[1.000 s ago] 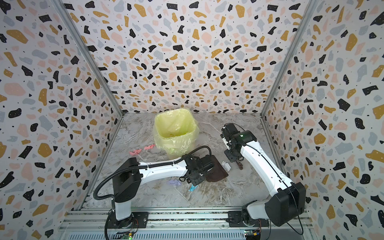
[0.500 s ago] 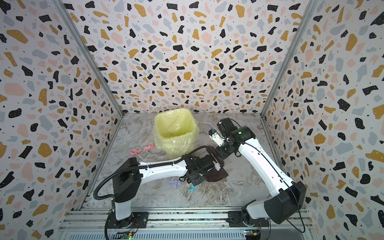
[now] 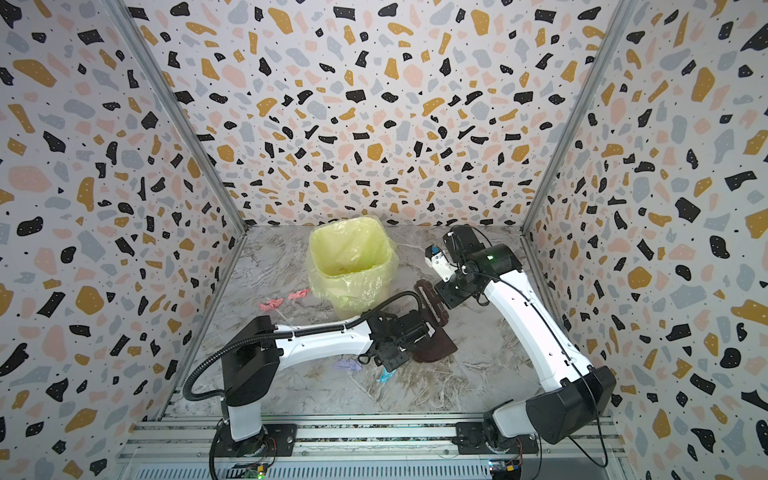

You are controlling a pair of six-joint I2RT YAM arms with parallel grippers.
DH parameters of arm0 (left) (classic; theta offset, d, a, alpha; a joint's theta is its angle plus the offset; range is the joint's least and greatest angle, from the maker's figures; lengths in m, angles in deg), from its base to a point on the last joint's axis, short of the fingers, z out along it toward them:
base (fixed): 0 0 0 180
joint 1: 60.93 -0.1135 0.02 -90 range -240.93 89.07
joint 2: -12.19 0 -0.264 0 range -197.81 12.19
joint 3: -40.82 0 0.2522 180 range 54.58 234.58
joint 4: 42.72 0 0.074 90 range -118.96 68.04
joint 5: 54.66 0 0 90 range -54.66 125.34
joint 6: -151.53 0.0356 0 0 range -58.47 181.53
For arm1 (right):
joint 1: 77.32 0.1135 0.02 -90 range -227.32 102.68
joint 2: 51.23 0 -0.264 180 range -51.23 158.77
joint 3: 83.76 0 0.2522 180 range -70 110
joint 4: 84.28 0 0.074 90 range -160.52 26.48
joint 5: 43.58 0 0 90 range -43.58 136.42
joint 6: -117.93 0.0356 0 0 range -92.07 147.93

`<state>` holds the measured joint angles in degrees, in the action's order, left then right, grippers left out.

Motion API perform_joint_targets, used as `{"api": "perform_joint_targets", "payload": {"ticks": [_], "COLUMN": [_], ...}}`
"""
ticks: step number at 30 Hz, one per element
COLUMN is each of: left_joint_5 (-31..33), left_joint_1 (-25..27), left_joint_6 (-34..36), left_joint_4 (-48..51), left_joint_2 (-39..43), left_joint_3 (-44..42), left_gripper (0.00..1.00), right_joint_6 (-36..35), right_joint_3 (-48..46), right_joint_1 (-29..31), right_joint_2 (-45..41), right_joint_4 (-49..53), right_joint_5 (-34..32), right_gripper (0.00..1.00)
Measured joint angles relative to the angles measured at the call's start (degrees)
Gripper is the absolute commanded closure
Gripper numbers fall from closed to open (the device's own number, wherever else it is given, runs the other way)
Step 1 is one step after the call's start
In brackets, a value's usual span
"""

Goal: Sweep away the paper scraps from the table
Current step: 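Sweep the white crumpled scrap into the dustpan with the right gripper, then lift the dustpan toward the bin with the left gripper while the right raises the brush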

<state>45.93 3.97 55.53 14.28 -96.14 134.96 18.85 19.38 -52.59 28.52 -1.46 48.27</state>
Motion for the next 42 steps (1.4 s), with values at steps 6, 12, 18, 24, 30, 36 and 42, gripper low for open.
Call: {"api": "perform_joint_targets", "payload": {"ticks": [6, 12, 18, 24, 30, 36, 42], "left_joint_5": [1.75, 2.56, 3.52, 3.93, 5.07, 7.76, 9.99], "left_joint_1": [0.00, 0.02, 0.68, 3.23, 4.13, 4.11, 3.41], "left_joint_6": [-0.17, -0.22, -0.79, -1.75, -3.43, -4.79, -5.88], "left_joint_4": [-2.01, -3.02, 0.15, 7.04, 14.64, 22.32, 27.69], "left_joint_2": [3.74, 6.34, 8.66, 11.34, 15.78, 18.18, 19.41], "left_joint_3": [-1.03, -1.18, -0.04, 5.92, 13.16, 18.43, 21.38], "left_gripper": [1.00, 1.00, 1.00, 1.00, 1.00, 1.00, 1.00], "right_joint_6": [0.68, 1.25, 2.23, 4.04, 5.70, 6.93, 7.52], "right_joint_3": [0.04, 0.07, -0.15, -3.19, -7.72, -10.10, -10.91], "right_joint_1": [-1.49, -4.90, -12.74, -19.04, -22.34, -23.80, -24.41], "right_joint_2": [-1.90, -3.74, -7.08, -9.94, -10.67, -11.08, -11.56], "right_joint_4": [-0.04, -1.31, -4.79, -8.55, -11.21, -13.09, -14.27], "right_joint_5": [-4.20, -6.38, -2.25, 4.42, 10.67, 14.71, 16.72], "right_gripper": [1.00, 1.00, 1.00, 1.00, 1.00, 1.00, 1.00]}}
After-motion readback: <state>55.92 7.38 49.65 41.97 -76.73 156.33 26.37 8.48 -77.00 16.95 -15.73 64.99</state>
